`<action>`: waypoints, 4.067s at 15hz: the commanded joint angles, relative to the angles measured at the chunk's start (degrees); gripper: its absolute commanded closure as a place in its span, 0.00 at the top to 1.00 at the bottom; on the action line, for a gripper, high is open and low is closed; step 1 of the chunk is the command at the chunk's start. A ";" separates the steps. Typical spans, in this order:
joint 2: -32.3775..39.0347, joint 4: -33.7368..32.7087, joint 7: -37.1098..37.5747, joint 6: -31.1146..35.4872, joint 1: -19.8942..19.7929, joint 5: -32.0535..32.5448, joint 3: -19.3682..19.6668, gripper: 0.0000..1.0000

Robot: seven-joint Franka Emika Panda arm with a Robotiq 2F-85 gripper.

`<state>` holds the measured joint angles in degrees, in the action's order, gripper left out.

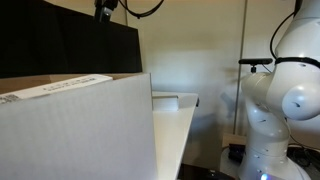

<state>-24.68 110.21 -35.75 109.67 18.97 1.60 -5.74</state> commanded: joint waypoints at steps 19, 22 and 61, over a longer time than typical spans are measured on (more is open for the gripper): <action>7.28 -2.47 -22.24 -12.46 3.22 -5.03 -6.08 1.00; 8.68 -3.51 -21.96 -13.15 4.15 -4.85 -8.40 1.00; 18.12 -3.16 -20.26 -7.61 6.39 -4.57 -16.40 1.00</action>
<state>-6.28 105.84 -55.96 100.45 25.84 -2.14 -21.84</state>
